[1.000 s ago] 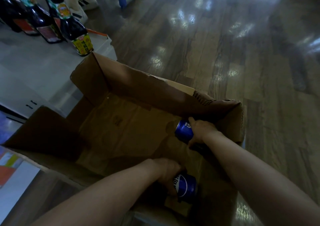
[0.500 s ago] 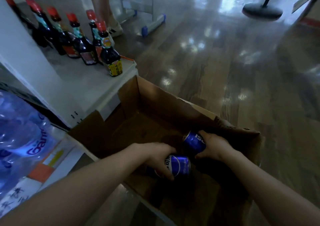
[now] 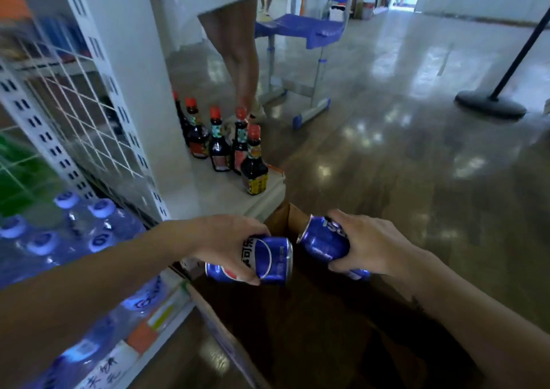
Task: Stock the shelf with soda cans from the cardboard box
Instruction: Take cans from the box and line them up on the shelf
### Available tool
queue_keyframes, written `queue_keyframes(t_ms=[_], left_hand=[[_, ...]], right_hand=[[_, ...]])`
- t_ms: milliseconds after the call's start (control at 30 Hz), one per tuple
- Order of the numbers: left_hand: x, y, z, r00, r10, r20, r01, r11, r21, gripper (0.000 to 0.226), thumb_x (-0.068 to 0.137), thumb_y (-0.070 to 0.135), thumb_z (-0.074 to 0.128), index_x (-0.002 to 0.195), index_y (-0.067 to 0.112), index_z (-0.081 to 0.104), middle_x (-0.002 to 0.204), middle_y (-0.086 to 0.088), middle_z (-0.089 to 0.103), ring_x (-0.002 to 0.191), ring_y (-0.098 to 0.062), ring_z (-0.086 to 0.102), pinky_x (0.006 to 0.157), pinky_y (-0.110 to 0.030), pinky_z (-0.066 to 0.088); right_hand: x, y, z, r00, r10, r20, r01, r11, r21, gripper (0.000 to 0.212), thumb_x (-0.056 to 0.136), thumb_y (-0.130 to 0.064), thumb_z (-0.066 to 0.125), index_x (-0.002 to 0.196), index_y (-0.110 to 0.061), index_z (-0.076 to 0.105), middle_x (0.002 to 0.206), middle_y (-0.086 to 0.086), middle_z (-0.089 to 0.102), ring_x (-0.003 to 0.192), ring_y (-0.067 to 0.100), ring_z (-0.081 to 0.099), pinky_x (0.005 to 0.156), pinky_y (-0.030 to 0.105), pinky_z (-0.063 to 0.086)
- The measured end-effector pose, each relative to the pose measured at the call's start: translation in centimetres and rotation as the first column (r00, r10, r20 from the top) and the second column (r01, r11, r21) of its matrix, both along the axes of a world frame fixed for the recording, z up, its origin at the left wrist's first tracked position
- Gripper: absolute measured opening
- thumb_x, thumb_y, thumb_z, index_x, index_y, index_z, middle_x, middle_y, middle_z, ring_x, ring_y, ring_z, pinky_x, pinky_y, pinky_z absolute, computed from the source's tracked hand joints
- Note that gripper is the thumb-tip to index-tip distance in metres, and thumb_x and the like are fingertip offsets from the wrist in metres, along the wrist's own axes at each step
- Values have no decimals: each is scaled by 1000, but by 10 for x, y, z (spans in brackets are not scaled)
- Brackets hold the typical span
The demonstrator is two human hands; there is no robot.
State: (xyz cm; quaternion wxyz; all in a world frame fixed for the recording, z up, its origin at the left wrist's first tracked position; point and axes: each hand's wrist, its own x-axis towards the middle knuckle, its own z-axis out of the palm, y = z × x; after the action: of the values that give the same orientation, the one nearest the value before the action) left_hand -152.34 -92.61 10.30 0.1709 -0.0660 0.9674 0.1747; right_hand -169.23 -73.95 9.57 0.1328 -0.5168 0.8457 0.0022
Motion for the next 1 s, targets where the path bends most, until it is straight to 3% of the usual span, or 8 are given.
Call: queue_keyframes(t_ms=[133,367,533,700,900,1000], left_hand=[[29,-19,53,991,108,-77,-111,993,-37,59,68,52,74,117,31,49,96,13,57,87,-7,54,73,-18,42],[106,-26,111,949,297,-102,-304,951,-63,58,64,48,78,112,27,53,98,9,62,87,-12,60,76,-28,51],[173,-15,158,905,407,-120,-422,896,-141,56,65,49,77,112,29,53,98,10,62,85,-10,60,73,-26,51],[226,0,206,850,499,-172,-525,832,-178,55,65,50,76,110,28,54,96,12,62,82,-6,59,72,-23,50],[275,11,256,743,591,-315,-658,732,-179,53,66,46,77,111,28,54,93,17,59,81,-2,57,68,-14,45],[300,12,279,656,650,-384,-736,663,-136,50,68,43,78,108,31,50,91,20,57,81,5,57,65,-7,46]], right_hand=[[17,-34,54,987,118,-107,-121,992,-19,82,71,-52,70,137,-31,27,120,-7,57,102,15,55,87,32,42],[62,-92,123,914,350,-206,-372,925,-75,81,66,-53,72,133,-36,29,121,-11,56,106,16,56,77,29,40],[107,-117,166,814,519,-262,-562,817,-130,80,67,-53,70,134,-38,29,122,-13,56,107,10,56,77,26,39],[149,-130,207,738,619,-266,-669,720,-181,83,68,-51,72,135,-44,24,120,-17,55,100,4,56,78,20,43],[179,-156,264,698,680,-225,-713,628,-313,76,58,-44,79,117,-52,32,103,-14,60,85,5,60,73,30,55],[194,-171,291,684,699,-209,-714,584,-386,80,58,-34,84,120,-44,34,101,-11,58,79,7,60,68,26,53]])
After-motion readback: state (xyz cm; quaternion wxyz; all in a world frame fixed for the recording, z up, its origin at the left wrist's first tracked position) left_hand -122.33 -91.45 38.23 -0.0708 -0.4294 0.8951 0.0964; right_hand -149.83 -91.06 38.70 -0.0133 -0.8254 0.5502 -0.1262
